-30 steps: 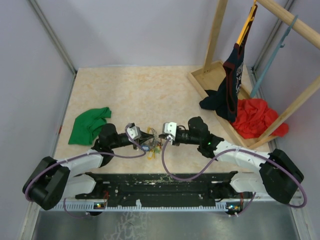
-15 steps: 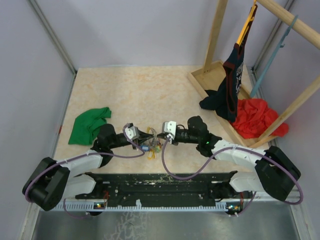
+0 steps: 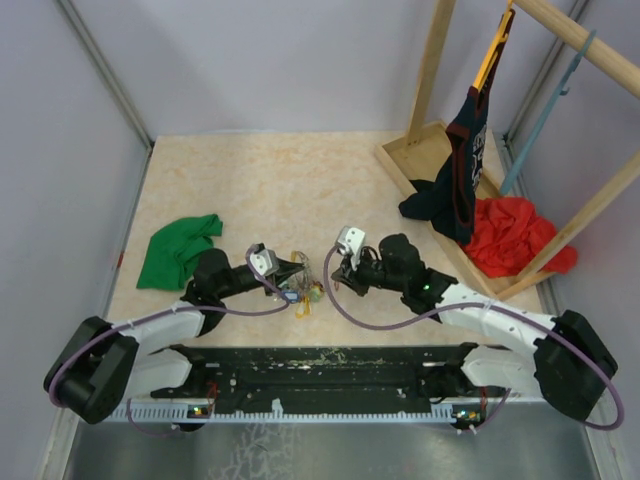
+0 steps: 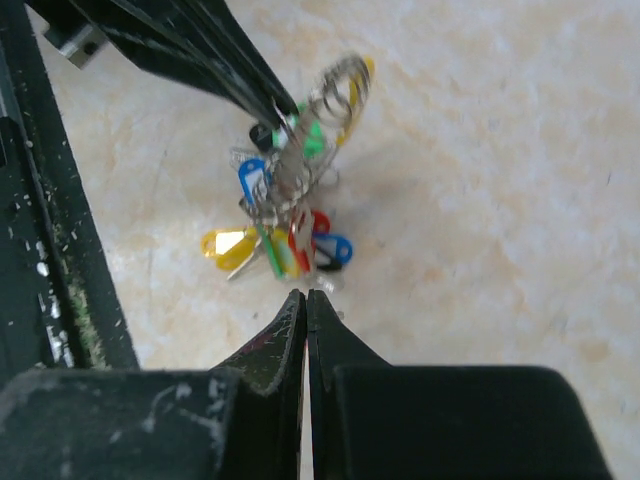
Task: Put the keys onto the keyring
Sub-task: Place the key at the center of the board.
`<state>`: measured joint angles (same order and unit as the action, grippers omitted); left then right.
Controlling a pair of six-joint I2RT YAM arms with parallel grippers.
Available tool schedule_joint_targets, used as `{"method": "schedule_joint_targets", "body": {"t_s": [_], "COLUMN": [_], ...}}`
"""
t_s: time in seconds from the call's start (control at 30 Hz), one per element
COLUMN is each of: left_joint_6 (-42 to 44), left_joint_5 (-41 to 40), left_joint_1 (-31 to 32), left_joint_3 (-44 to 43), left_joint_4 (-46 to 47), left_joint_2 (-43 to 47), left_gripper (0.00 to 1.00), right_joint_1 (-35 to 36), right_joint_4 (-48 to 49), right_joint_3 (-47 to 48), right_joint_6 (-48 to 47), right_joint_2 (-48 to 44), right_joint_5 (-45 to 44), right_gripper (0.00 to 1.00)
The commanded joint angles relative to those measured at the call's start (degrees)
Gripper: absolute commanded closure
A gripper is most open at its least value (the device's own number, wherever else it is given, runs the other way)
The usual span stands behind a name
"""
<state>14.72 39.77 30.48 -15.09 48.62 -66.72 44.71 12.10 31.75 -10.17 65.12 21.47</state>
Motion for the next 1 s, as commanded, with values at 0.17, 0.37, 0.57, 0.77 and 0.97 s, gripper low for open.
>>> {"method": "schedule_joint_targets", "body": {"t_s": [0.17,0.37,0.57,0.77,0.97], "left_joint_6": [-1.0,-1.2,-1.0,-0.7,-1.0], "left_joint_5": [-3.8,-4.4,-5.6,-6.0,-5.8], "left_joint_1": [-0.3,-0.3,-0.3,-0.3,-0.3], "left_joint_3": [0.5,0.5,0.9,0.9,1.2], "left_joint_4": [1.2,0.7,0.1,-0.2,1.1], "left_joint_2": [2.6,2.9,4.0,4.2,3.2], "left_gripper": [1.0,1.0,1.0,1.0,1.0], "right_joint_1": [-0.3,-0.3,-0.3,-0.4,-0.3], "right_joint_4": [-32.6,-28.3,-14.9,1.5,13.9], "right_joint_3": [8.2,8.2,8.3,4.6,0.5], "right_joint_6": [26.4,28.9,28.4,26.0,23.9], "right_joint_2": [-3.0,3.1,12.9,19.1,23.1], "right_joint_5": [-16.8,-29.2,-38.0,-41.4,-43.2], "right_gripper": [1.0,1.0,1.0,1.0,1.0]}}
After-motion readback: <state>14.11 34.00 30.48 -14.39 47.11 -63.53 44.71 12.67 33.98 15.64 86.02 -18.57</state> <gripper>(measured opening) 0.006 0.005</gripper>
